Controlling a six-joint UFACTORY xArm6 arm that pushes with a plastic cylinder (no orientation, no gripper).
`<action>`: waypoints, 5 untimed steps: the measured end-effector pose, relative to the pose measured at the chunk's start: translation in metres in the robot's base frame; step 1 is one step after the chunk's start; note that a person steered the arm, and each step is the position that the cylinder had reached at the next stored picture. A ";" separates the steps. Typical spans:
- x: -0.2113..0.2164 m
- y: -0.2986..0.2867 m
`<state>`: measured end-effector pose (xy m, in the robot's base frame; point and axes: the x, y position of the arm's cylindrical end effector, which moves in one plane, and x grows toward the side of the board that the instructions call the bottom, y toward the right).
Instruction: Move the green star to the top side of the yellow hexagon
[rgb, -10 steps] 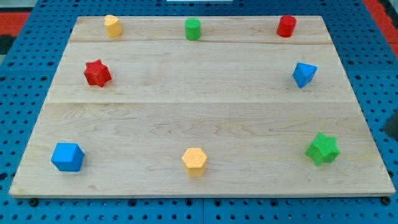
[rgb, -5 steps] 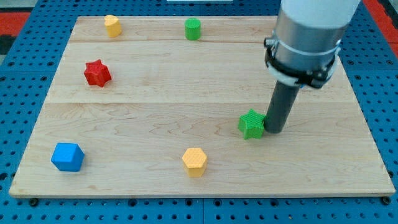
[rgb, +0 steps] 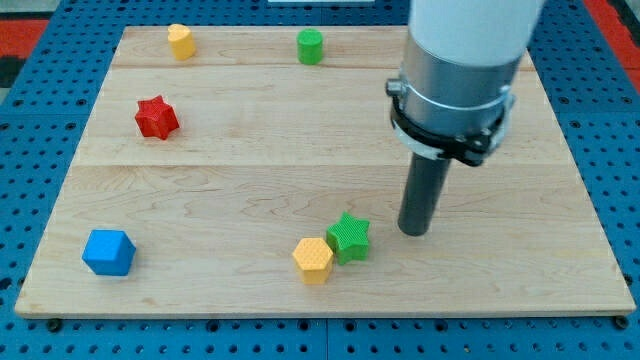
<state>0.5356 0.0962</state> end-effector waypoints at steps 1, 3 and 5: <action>0.002 -0.022; 0.002 -0.060; -0.032 0.045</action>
